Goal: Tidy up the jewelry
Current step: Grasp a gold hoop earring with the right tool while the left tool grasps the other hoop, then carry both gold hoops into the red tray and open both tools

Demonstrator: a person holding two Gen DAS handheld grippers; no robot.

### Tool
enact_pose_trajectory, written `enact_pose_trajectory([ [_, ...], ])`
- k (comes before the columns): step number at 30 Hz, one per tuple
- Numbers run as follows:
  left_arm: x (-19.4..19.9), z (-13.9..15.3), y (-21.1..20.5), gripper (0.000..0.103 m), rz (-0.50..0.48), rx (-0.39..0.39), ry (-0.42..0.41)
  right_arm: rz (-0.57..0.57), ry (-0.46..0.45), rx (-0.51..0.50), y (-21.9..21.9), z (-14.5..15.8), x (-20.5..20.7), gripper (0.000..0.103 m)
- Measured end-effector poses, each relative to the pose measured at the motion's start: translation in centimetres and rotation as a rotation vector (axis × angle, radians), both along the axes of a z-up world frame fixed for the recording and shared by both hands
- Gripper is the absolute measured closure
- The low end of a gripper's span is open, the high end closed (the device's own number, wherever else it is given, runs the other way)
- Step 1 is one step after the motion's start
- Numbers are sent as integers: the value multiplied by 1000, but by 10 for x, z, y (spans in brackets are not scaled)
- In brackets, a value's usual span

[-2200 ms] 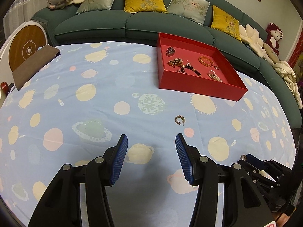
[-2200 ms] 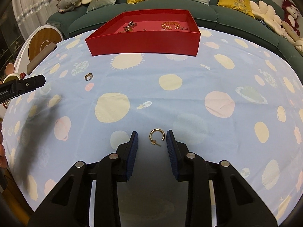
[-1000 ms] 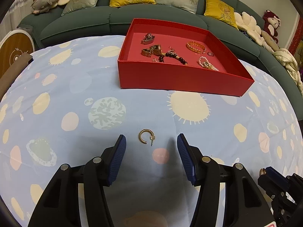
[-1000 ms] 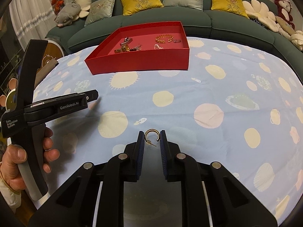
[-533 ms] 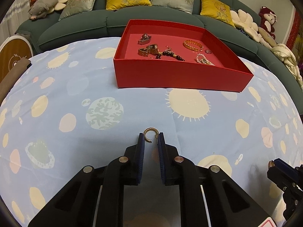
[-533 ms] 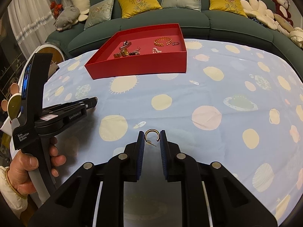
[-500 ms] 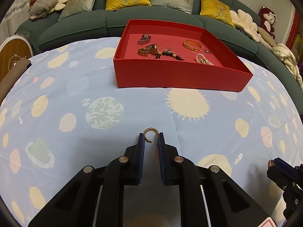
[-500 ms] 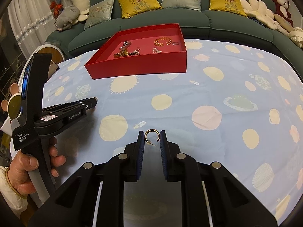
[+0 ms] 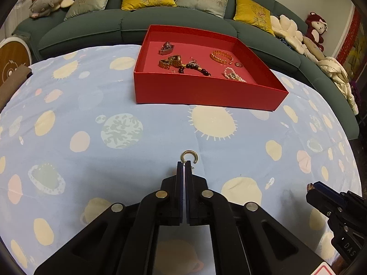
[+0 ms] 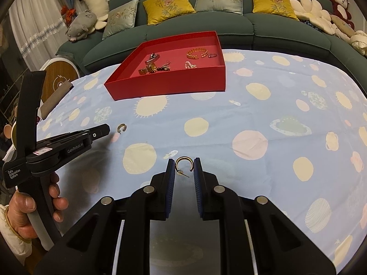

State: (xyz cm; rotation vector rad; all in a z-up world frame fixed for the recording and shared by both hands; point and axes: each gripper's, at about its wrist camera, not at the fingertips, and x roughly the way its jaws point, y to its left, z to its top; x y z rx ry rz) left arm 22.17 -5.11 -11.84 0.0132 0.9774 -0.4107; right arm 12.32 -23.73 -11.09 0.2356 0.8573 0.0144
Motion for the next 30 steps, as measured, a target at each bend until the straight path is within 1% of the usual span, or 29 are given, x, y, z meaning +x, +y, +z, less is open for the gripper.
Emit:
enact_pose_trajectory([
  [1,0,0,-2,91,0,5,-1,1,0,0,1,0,0,87],
  [2,0,-1,-5,78,-3,9,-6,2,-1,-1,1,0,0,87],
  [3,0,0,-8,71,-1,17,-14,3,0,-2,1,0,0,87],
  [4,0,0,-10,68,0,15,-25,3,0,-2,1,0,0,87],
  [7,3,-2,-20,68,-12,25,-26,1,1,-1,1,0,0,87],
  [10,8,-9,-25,68,0,48,-32,-1,0,2,0,0,0,87],
  [11,9,-12,-26,70,2,55,-25,-1,1,3,0,0,0,87],
  [12,9,-12,-27,73,8,62,-40,-2,1,3,-1,0,0,87],
  [13,9,-12,-28,82,7,72,-49,-1,1,4,-1,0,0,87],
  [14,9,-13,-29,88,0,74,-47,-2,0,5,-1,0,1,87],
  [18,7,-13,-29,88,0,78,-54,-7,-4,10,-4,1,1,87],
  [22,5,-8,-26,88,-2,53,-45,-9,-11,14,-6,3,0,87],
  [30,-11,25,-17,88,-25,-19,-73,-6,-47,20,-7,13,-3,87],
])
